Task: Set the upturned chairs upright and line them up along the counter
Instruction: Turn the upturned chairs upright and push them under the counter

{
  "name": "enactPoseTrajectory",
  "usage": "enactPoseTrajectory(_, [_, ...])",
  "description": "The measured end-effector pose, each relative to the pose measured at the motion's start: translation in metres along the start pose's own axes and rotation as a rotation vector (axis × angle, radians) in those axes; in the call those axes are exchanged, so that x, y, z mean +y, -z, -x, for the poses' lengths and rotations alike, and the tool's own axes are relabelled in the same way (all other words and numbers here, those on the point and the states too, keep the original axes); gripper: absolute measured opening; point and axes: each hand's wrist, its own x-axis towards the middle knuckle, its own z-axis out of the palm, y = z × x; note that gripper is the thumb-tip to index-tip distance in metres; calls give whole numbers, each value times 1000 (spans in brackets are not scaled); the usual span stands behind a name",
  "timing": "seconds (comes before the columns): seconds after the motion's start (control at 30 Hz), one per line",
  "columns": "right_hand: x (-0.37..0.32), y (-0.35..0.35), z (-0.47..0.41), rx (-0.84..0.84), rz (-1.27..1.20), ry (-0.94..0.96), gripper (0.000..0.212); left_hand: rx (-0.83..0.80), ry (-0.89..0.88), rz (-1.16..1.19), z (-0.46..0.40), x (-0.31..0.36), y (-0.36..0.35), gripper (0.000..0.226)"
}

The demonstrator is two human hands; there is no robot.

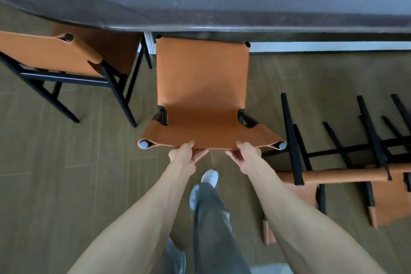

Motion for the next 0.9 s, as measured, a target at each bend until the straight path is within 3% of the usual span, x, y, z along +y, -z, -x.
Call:
enactPoseTrajectory(0.27, [-117, -89, -31, -82, 160, 121, 5, -7, -150, -124, -34, 101, -105, 16])
enactPoseTrajectory(0.9, [-196, -154, -10, 4, 197, 95, 26, -92, -77, -422, -55, 195, -164, 11])
